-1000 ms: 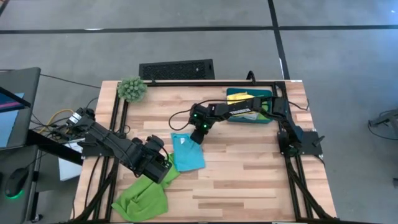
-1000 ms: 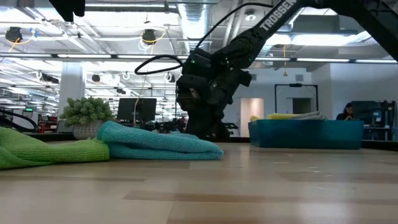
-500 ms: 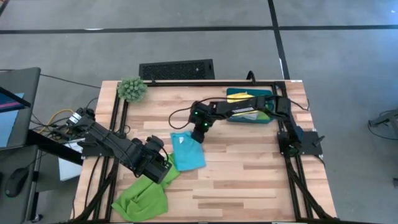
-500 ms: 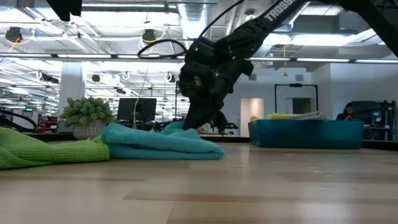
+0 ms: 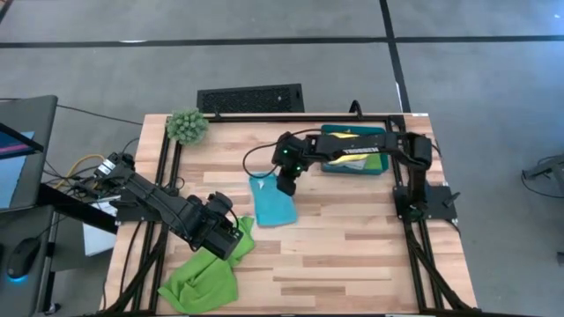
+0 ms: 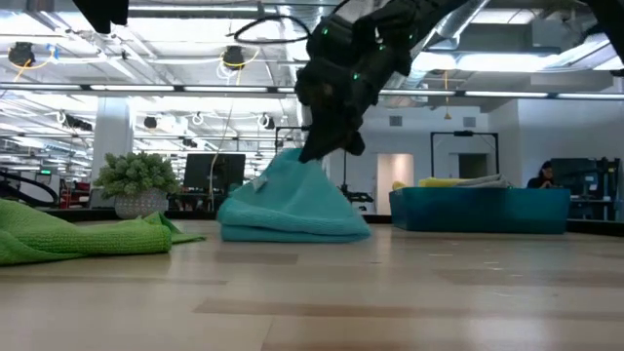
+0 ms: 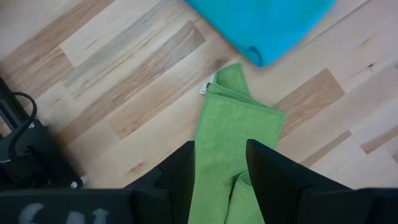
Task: Fold microfiber towels
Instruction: Fold the light blue microfiber cloth
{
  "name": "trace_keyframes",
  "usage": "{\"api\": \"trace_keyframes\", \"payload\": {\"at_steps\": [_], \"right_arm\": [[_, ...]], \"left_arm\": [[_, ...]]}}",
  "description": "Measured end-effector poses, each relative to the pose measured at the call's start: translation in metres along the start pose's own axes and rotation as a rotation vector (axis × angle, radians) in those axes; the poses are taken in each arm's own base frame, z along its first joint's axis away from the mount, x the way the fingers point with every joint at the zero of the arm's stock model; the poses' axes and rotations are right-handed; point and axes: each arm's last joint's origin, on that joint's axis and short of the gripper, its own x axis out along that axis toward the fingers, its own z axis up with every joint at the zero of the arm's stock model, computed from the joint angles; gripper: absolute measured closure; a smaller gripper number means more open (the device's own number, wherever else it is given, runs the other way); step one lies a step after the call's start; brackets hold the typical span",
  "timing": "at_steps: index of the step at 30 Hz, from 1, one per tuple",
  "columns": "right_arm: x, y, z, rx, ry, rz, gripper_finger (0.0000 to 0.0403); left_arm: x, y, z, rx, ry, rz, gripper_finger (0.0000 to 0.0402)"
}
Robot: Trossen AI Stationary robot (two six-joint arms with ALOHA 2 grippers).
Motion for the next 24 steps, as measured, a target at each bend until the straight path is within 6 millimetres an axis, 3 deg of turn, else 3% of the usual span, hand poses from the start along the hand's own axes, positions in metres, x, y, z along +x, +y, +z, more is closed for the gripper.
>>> {"api": "trace_keyframes", "payload": {"at_steps": [11,24], "right_arm": [[-0.055,0.014,0.011,-0.054,-0.119,-0.053,0.0401],[-0.104,0.021,0.015,-0.087,-0.219,-0.102,0.0401]], "left_arm": [[0.000,-0.001,0.000,-0.002,-0.001,-0.006,0.0265],[0.000,-0.002,0.000,0.020,-0.006,-0.018,0.0265]]}}
